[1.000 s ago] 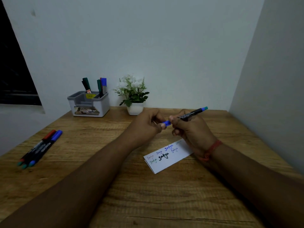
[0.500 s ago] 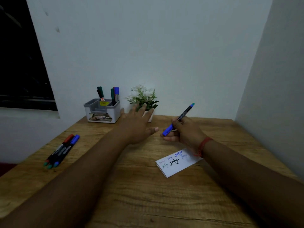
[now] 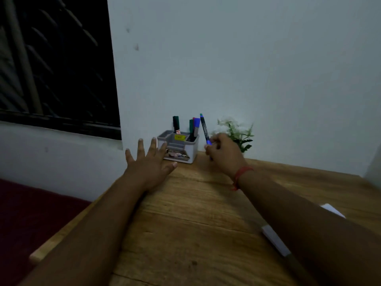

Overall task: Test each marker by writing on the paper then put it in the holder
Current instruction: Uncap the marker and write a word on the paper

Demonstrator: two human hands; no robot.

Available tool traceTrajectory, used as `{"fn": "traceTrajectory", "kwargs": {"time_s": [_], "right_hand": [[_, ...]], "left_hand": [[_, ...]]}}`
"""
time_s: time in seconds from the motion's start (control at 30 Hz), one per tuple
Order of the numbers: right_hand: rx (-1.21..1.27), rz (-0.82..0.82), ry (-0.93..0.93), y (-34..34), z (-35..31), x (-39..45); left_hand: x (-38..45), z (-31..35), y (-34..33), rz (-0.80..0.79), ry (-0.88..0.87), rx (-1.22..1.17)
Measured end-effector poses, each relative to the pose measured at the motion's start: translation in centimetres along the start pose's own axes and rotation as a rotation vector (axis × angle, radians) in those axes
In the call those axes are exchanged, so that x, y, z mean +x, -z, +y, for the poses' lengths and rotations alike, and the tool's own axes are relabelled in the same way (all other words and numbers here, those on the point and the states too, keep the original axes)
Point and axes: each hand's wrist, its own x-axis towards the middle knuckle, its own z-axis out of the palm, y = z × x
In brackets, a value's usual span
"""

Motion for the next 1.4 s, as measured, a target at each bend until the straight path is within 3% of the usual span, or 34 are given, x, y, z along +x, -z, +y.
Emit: {"fn": "traceTrajectory", "kwargs": {"time_s": [0.13,0.27,0.4,0.63,0.9,1.1,1.27,1.4], "right_hand": [[-0.090,0.146,0.090,-1.6,-2.5,5.1],[-0.231,0.146,0.156,-2.4,-5.2,9.6],[-0.300,0.073,0.226,-4.2,-7.4,12.2],[-0.530,-0.203,0.228,-8.2,-9.4,13.8],[-0.582,-0.300,0.177,-11.4,-9.0,14.0],[-0.500,-0.222,0.197,-11.3,-8.0,12.3],[-0.329,-0.167,0.317,-7.7,-7.4,6.7],[-0.339,-0.227,0.370,-3.0,-4.9,-0.5]], "left_hand": [[0.4,-1.4,0.3,0.013,0.004,-0.066],[1.0,-3.1,0.3,-0.049,0.058,-0.144],[1.2,-3.1,0.3,-0.086,0.062,-0.155],[1.3,-3.2,0.3,-0.111,0.064,-0.152],[1.3,-3.6,0.1,-0.146,0.080,-0.143],[1.1,-4.1,0.5,-0.160,0.103,-0.166],[0.7,-4.5,1.0,0.087,0.039,-0.259],[0.1,-4.2,1.2,-0.034,-0.002,-0.242]]}}
